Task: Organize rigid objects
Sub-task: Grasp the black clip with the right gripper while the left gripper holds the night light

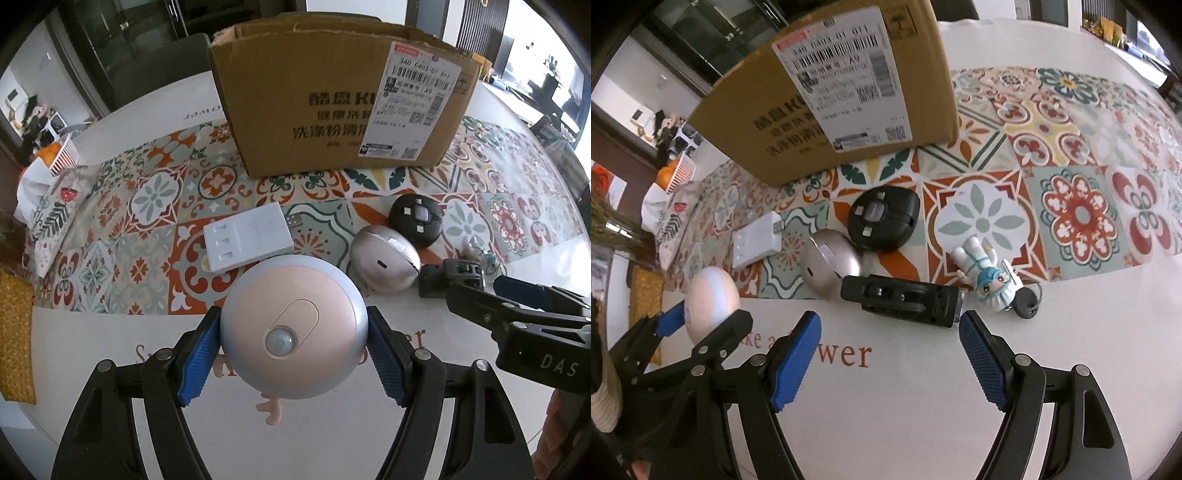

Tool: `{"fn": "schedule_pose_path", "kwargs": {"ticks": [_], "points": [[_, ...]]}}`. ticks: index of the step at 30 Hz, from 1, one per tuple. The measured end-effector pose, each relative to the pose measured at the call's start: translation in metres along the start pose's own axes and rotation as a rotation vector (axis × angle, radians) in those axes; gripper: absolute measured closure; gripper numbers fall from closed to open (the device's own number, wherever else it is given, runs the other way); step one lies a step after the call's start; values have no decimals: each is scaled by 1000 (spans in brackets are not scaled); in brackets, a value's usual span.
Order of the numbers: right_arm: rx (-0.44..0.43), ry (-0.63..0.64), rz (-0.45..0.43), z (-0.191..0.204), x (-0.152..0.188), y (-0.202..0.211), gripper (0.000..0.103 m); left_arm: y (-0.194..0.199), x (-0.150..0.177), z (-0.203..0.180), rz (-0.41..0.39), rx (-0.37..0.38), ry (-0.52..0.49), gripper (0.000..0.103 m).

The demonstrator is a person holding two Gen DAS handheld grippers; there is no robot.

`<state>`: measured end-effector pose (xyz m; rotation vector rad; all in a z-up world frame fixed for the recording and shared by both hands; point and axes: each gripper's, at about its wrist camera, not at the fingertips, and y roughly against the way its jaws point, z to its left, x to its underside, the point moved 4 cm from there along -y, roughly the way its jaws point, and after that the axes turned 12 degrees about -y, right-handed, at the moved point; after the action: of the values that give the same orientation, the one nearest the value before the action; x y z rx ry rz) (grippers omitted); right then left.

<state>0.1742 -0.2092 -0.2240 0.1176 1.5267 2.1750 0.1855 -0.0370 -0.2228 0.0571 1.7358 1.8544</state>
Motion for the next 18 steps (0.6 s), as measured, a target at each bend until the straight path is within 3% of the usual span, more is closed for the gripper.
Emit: {"fn": "schedule_pose_path", "kwargs": {"ticks": [13, 18], "points": [[68, -29, 45, -3, -5, -36, 25, -27, 3, 10, 63, 0, 27, 28], [99, 13, 16, 0, -8, -37, 26, -32, 4, 13, 75, -6, 34, 28]]}}
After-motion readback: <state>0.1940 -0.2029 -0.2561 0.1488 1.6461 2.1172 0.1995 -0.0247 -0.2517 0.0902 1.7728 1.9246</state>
